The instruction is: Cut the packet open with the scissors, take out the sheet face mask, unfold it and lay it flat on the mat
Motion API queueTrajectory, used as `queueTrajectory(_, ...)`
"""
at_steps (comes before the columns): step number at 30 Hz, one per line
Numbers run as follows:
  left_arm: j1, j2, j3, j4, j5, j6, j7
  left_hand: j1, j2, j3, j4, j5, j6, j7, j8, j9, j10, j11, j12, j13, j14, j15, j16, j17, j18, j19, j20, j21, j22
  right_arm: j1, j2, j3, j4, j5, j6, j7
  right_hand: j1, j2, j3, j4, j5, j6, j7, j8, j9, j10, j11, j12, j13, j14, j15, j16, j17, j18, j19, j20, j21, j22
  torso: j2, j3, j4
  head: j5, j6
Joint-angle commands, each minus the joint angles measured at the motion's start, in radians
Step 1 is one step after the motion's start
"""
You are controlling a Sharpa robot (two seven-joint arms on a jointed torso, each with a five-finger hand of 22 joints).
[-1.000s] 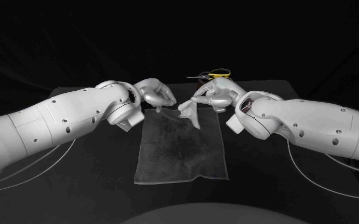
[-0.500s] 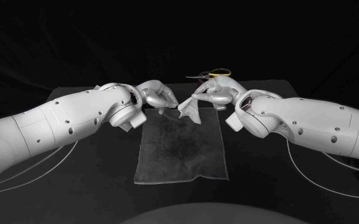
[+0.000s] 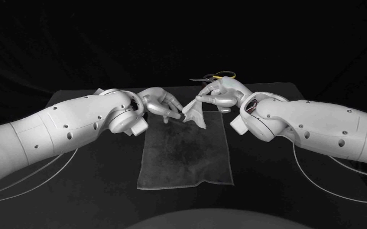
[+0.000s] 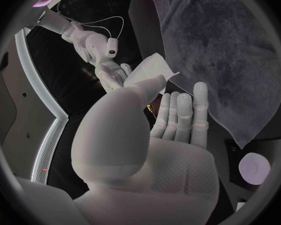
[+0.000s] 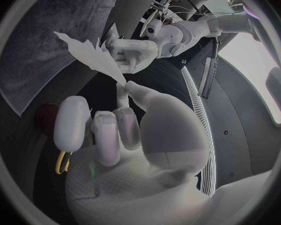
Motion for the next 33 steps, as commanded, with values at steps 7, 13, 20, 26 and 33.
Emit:
queueTrajectory(7, -0.011, 0.002, 0.001, -0.008, 0.085, 0.102, 0.012, 0.031, 0.063, -0.488, 0.113, -0.001, -0.079, 0.022, -0.03, -0.002, -0.066, 0.021, 0.067, 0.011, -0.038, 0.022, 0.044, -0.002, 0.011, -0.02, 0.035, -0.047, -0.044, 0.001, 0.0, 0.001, 0.009, -0.009, -0.003, 0.01, -0.002, 0.011, 0.088, -0.082, 0.002, 0.005, -0.001, 0.005, 0.07, 0.079, -0.005, -0.004, 0.176, 0.097, -0.006, 0.003, 0.229, 0.006, 0.004, 0.002, -0.002, 0.165, 0.0, -0.0005, 0.0005, 0.001, 0.002)
queueTrajectory(13, -0.026, 0.018, 0.0, -0.02, 0.097, 0.08, 0.027, 0.069, 0.089, -0.54, 0.174, -0.002, -0.051, 0.037, 0.0, 0.011, -0.058, 0.012, 0.094, 0.011, -0.032, 0.018, 0.055, -0.008, 0.014, -0.008, 0.029, -0.047, -0.052, 0.001, 0.0, 0.001, 0.017, -0.009, -0.001, 0.011, -0.002, 0.013, 0.088, -0.084, 0.002, 0.003, -0.001, 0.006, 0.072, 0.079, -0.005, -0.001, 0.178, 0.097, -0.006, 0.003, 0.229, 0.005, 0.004, 0.002, -0.001, 0.166, 0.0, -0.0006, -0.0006, 0.002, 0.003)
queueTrajectory(20, -0.033, 0.029, 0.001, -0.02, 0.11, 0.017, 0.072, 0.089, 0.103, -0.554, 0.199, -0.002, -0.011, 0.015, 0.017, 0.017, -0.034, 0.003, 0.116, 0.011, -0.016, 0.01, 0.069, -0.011, 0.014, 0.005, 0.022, -0.038, -0.053, 0.001, 0.002, 0.001, 0.017, -0.011, 0.002, 0.01, -0.002, 0.013, 0.088, -0.084, 0.002, 0.003, -0.001, 0.006, 0.072, 0.079, -0.005, -0.001, 0.178, 0.097, -0.006, 0.003, 0.229, 0.005, 0.004, 0.002, -0.001, 0.166, 0.0, 0.0003, -0.0004, 0.002, 0.004)
queueTrajectory(26, -0.035, 0.028, 0.001, -0.02, 0.127, -0.04, 0.107, 0.11, 0.116, -0.555, 0.213, -0.002, 0.04, 0.007, 0.036, 0.024, 0.0, -0.012, 0.138, 0.014, -0.002, -0.003, 0.075, -0.014, 0.014, 0.014, 0.012, -0.029, -0.052, 0.001, 0.003, 0.001, 0.019, -0.013, 0.005, 0.01, -0.002, 0.013, 0.088, -0.084, 0.002, 0.003, -0.001, 0.006, 0.072, 0.079, -0.005, -0.001, 0.178, 0.097, -0.006, 0.003, 0.229, 0.005, 0.004, 0.002, -0.001, 0.166, 0.001, 0.0002, -0.0005, -0.003, 0.002)
queueTrajectory(33, -0.036, 0.023, 0.001, -0.017, 0.122, -0.114, 0.157, 0.121, 0.115, -0.556, 0.217, -0.002, 0.054, 0.005, 0.039, 0.024, 0.01, -0.018, 0.146, 0.014, 0.002, -0.008, 0.075, -0.017, 0.014, 0.016, 0.007, -0.026, -0.052, 0.001, 0.003, 0.001, 0.015, -0.017, 0.009, 0.006, -0.002, 0.013, 0.088, -0.084, 0.002, 0.003, -0.001, 0.006, 0.072, 0.079, -0.005, -0.001, 0.178, 0.097, -0.006, 0.003, 0.229, 0.005, 0.004, 0.002, -0.001, 0.166, 0.0, -0.0007, 0.0005, -0.003, 0.001)
